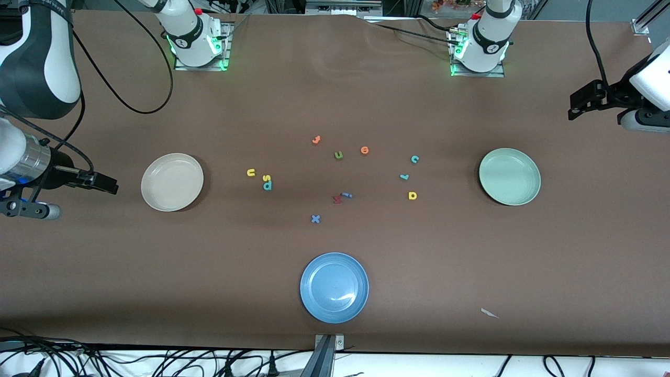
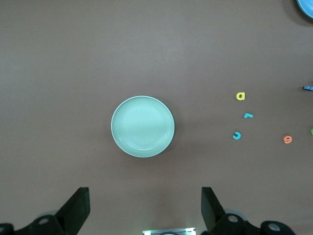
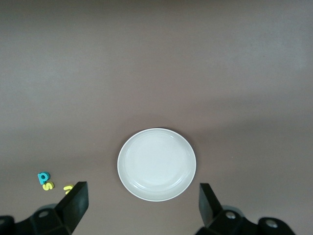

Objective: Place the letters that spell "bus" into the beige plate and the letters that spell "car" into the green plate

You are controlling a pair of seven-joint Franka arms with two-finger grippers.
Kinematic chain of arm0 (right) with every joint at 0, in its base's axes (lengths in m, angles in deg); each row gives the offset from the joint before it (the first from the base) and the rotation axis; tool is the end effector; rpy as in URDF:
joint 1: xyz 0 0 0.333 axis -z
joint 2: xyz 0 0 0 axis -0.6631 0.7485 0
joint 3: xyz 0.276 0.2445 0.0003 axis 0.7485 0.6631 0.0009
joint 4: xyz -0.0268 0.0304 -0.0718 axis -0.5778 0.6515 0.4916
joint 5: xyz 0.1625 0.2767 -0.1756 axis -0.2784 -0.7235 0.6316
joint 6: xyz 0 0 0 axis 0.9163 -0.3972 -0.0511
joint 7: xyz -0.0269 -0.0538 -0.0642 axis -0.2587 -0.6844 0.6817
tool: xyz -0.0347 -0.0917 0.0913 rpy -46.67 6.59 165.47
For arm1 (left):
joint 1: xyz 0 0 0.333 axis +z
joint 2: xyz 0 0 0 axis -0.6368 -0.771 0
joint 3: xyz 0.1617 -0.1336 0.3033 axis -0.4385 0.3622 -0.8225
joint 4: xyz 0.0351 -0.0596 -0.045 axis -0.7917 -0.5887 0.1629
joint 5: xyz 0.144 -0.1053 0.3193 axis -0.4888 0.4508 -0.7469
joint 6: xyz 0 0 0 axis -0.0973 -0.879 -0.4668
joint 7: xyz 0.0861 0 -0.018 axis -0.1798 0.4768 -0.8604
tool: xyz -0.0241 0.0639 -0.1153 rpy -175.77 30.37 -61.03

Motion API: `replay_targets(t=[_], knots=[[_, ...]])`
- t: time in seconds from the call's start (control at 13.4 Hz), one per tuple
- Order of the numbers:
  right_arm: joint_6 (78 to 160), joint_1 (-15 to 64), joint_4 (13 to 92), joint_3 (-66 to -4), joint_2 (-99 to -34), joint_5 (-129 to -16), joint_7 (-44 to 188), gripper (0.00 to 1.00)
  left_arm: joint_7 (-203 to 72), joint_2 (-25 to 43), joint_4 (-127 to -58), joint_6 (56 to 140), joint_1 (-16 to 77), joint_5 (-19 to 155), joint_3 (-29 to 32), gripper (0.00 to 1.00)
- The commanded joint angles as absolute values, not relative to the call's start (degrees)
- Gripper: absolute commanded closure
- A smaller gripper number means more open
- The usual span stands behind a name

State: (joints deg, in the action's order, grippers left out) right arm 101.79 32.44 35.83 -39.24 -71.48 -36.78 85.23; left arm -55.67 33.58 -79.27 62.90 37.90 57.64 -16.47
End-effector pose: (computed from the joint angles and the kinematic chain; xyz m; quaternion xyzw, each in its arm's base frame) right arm 0.6409 0.0112 0.5347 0.9967 -0.0760 -0.0216 0.0181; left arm 0.5161 -0.0136 0.6551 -0.9977 0.0457 0.0500 0.0091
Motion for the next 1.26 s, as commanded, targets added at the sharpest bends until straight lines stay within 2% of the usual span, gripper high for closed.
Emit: replay_targets(t=[0.0, 1.19], knots=[[101.37, 32.40, 36.06, -38.94, -72.11, -35.76, 85.59, 0.00, -54.79, 32.90, -77.36, 61.67, 38.32, 58.77, -16.38, 0.00], [101.28, 32.31, 36.24, -38.94, -72.19, -35.67, 85.59, 0.00, -59.09, 32.90, -77.27, 61.67, 38.24, 59.29, -16.20, 0.00]])
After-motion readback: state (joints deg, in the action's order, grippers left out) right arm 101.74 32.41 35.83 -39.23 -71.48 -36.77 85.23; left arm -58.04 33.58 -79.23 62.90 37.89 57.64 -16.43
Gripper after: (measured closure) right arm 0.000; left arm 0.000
